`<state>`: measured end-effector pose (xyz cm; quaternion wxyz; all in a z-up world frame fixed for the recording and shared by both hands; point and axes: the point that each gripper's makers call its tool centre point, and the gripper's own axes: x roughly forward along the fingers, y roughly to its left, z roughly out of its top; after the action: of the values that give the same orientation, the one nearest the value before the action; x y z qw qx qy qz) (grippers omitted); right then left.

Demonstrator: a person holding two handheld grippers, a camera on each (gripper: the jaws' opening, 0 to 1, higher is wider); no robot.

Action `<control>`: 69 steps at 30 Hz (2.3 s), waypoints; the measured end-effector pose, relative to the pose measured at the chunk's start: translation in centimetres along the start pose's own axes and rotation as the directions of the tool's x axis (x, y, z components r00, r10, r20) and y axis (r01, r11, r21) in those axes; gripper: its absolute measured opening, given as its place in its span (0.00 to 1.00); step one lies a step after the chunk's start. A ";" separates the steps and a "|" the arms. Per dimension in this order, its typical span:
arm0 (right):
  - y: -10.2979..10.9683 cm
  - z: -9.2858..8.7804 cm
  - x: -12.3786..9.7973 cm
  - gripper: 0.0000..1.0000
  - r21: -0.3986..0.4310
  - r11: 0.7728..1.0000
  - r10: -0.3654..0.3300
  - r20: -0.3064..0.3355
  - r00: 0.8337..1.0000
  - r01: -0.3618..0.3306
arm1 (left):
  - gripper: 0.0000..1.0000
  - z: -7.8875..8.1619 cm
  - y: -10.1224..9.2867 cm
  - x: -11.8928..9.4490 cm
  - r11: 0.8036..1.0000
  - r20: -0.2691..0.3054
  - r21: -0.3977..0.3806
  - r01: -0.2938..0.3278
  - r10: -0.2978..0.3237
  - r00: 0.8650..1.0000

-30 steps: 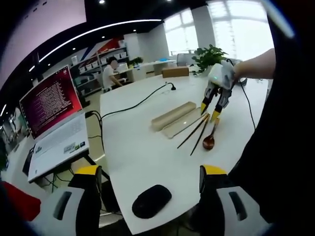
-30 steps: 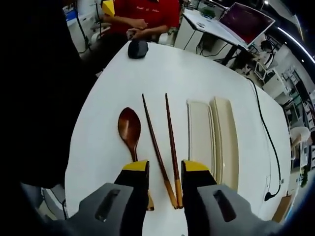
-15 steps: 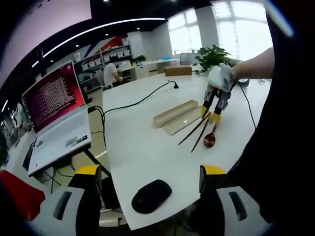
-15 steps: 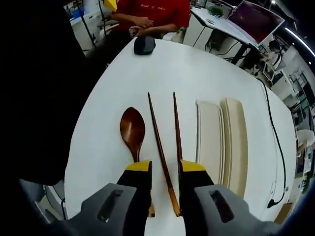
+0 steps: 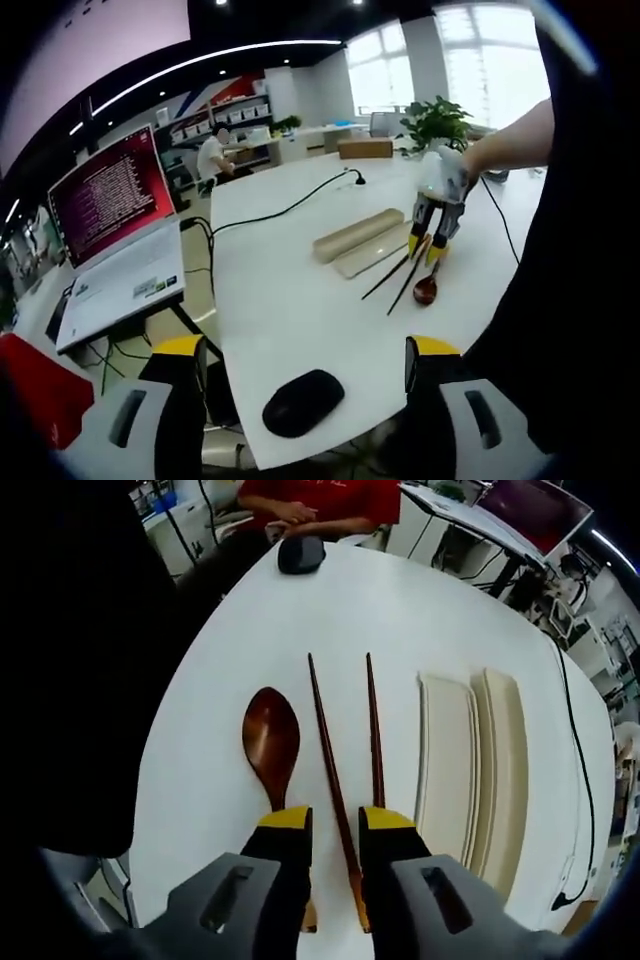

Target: Arrange the utensils inside the cutlery case until each visible utensil rests in its matching compartment.

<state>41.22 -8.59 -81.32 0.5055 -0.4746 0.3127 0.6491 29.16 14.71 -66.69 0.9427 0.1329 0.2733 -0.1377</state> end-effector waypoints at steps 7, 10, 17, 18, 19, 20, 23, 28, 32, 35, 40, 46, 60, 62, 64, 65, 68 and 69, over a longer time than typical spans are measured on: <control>0.2 -0.3 0.7 0.18 -0.071 0.996 0.046 -0.070 0.996 -0.051 | 0.84 0.1 -0.2 -0.6 1.000 -0.002 0.011 -0.007 0.007 1.000; -0.3 -0.2 0.9 0.17 -0.002 1.000 0.028 -0.067 0.997 -0.028 | 0.84 0.2 -0.1 -0.7 1.000 0.000 0.013 -0.009 0.009 1.000; 0.5 0.1 1.1 0.12 -0.031 0.997 0.066 -0.124 0.990 -0.070 | 0.84 0.3 0.0 -0.7 1.000 0.003 0.018 -0.008 0.008 1.000; 0.4 0.2 1.1 0.11 -0.018 0.997 0.069 -0.133 0.989 -0.072 | 0.84 0.3 0.0 -0.7 1.000 0.003 0.019 -0.007 0.007 1.000; 0.4 0.2 1.2 0.11 -0.011 0.997 0.071 -0.135 0.988 -0.073 | 0.84 0.3 -0.1 -0.7 1.000 0.004 0.020 -0.003 0.003 1.000; 0.3 0.2 1.2 0.11 -0.004 0.997 0.074 -0.141 0.987 -0.075 | 0.84 0.3 -0.1 -0.7 1.000 0.004 0.022 0.000 0.000 1.000; 0.2 0.3 1.2 0.10 0.010 0.997 0.075 -0.159 0.984 -0.074 | 0.84 0.3 -0.1 -0.6 0.999 0.002 0.031 0.008 -0.009 1.000; 0.2 0.3 1.3 0.10 0.014 0.997 0.078 -0.193 0.978 -0.076 | 0.83 0.5 0.0 -0.3 0.999 0.006 0.039 0.024 -0.024 1.000; -0.1 0.3 1.3 0.07 0.096 0.993 0.090 -0.180 0.980 -0.074 | 0.83 0.9 -0.1 0.1 0.998 0.015 0.049 0.037 -0.038 0.999; -0.3 0.4 1.3 0.04 0.113 0.991 0.092 -0.170 0.981 -0.073 | 0.83 1.0 -0.1 0.2 0.998 0.020 0.052 0.044 -0.045 0.999; -0.2 0.5 1.5 0.02 0.124 0.990 0.087 -0.181 0.980 -0.065 | 0.83 1.0 0.1 0.5 0.997 0.022 0.059 0.054 -0.055 0.998; -0.3 0.5 1.6 0.02 0.142 0.988 0.085 -0.213 0.973 -0.055 | 0.83 1.1 0.2 0.7 0.996 0.027 0.062 0.061 -0.063 0.998; -0.3 0.5 1.5 0.02 0.153 0.987 0.085 -0.261 0.962 -0.046 | 0.83 0.6 0.4 1.1 0.996 0.031 0.036 0.080 -0.081 0.996; -0.3 0.5 1.5 0.02 0.159 0.986 0.089 -0.267 0.960 -0.047 | 0.83 0.6 0.4 1.1 0.996 0.030 0.036 0.084 -0.085 0.996; -0.3 0.4 1.6 0.02 0.162 0.986 0.089 -0.272 0.958 -0.045 | 0.83 0.6 0.3 1.0 0.996 0.028 0.037 0.086 -0.087 0.996; -0.3 0.4 1.6 0.02 0.162 0.986 0.088 -0.274 0.958 -0.044 | 0.83 0.7 0.3 1.0 0.996 0.028 0.037 0.085 -0.086 0.996; -0.3 0.4 1.5 0.02 0.192 0.981 0.079 -0.280 0.957 -0.025 | 0.83 0.8 0.3 0.8 0.996 0.029 0.036 0.083 -0.084 0.996; -0.3 0.4 1.5 0.02 0.200 0.979 0.078 -0.279 0.957 -0.021 | 0.83 0.8 0.5 0.8 0.996 0.030 0.034 0.081 -0.082 0.996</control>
<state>41.33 -7.56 -82.58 0.4828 -0.5032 0.4563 0.5527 30.33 14.71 -66.36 0.9382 0.1348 0.2613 -0.1825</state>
